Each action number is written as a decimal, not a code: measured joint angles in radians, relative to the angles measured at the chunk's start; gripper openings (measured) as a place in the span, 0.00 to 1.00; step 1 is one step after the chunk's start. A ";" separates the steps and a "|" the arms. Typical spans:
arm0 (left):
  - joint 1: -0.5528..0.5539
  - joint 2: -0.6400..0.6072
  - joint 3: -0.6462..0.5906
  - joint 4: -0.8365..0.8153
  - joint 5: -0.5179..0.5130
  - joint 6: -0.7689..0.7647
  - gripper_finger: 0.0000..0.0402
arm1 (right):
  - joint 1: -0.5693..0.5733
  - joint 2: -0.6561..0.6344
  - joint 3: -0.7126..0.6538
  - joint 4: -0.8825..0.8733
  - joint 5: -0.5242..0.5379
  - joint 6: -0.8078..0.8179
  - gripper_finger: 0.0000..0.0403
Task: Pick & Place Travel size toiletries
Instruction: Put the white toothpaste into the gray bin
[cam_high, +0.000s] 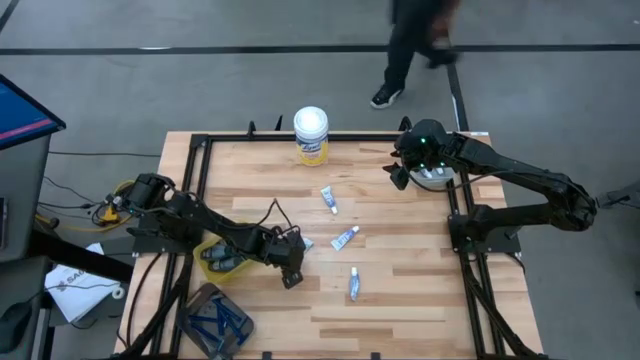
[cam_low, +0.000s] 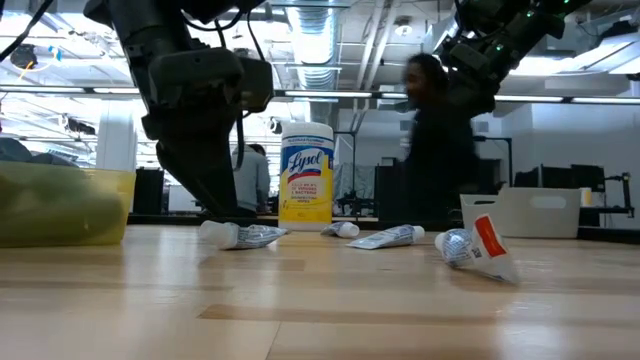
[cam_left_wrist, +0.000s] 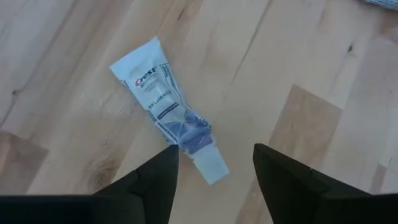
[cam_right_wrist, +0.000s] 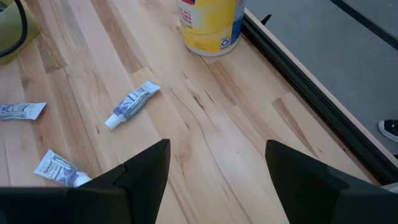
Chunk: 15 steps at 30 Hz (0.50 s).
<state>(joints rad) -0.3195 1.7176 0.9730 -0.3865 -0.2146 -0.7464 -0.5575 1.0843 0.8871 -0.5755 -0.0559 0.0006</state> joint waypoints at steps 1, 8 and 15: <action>0.000 0.000 0.000 -0.001 0.000 0.000 0.51 | 0.000 0.000 0.000 0.000 0.000 0.000 0.63; 0.000 0.000 -0.048 0.001 0.024 -0.067 0.51 | 0.000 0.000 0.000 0.000 0.000 0.000 0.63; 0.000 0.000 -0.061 0.010 0.046 -0.092 0.51 | 0.000 0.000 0.000 0.001 0.000 0.000 0.63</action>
<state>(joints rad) -0.3195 1.7176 0.9123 -0.3763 -0.1686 -0.8381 -0.5575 1.0843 0.8871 -0.5747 -0.0559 0.0002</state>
